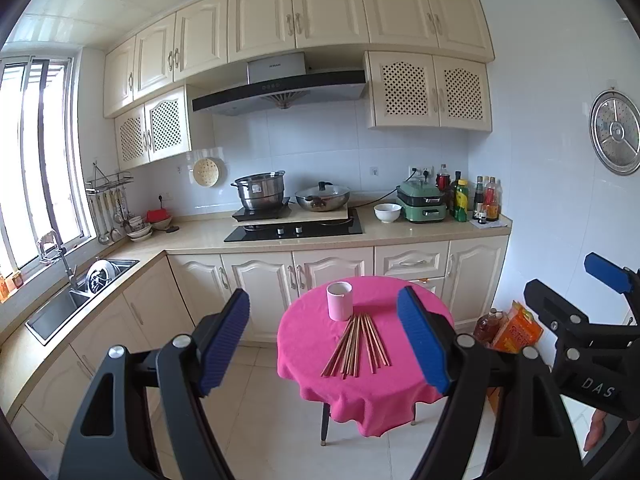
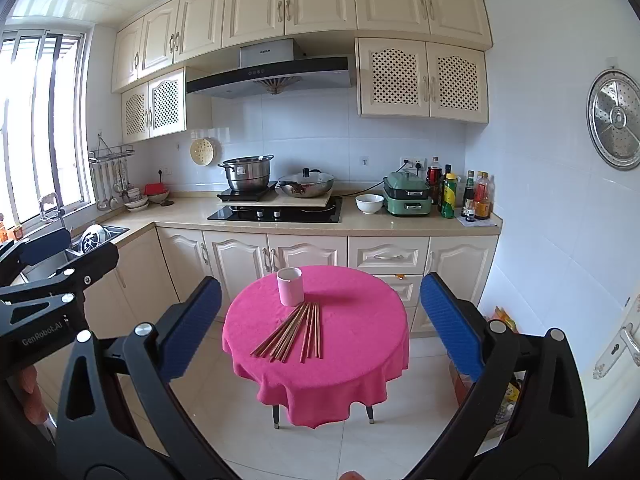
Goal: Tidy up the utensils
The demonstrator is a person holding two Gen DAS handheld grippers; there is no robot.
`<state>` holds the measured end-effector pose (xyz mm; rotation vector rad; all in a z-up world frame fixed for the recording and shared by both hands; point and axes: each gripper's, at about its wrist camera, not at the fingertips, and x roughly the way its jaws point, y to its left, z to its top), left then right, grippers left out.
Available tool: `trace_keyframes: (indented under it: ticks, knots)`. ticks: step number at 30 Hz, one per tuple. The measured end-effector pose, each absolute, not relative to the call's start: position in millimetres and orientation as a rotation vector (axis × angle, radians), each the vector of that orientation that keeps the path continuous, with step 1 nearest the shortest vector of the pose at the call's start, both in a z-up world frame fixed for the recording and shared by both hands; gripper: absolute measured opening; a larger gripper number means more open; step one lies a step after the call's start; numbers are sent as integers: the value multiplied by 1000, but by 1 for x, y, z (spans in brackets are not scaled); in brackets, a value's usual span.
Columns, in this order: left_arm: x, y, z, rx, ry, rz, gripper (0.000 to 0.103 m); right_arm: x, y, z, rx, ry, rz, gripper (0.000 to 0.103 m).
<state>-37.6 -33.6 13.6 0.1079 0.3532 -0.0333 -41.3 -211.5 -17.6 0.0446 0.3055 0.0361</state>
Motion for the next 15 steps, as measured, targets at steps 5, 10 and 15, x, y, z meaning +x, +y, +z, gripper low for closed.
trace_keyframes:
  ticks: [5, 10, 15]
  knots:
    - [-33, -34, 11, 109, 361, -28, 75, -38, -212, -17, 51, 315, 38, 97]
    - [-30, -33, 7, 108, 364, -23, 75, -33, -212, -16, 53, 324, 41, 97]
    - [-24, -28, 7, 106, 370, -20, 75, -25, -211, -16, 54, 332, 47, 97]
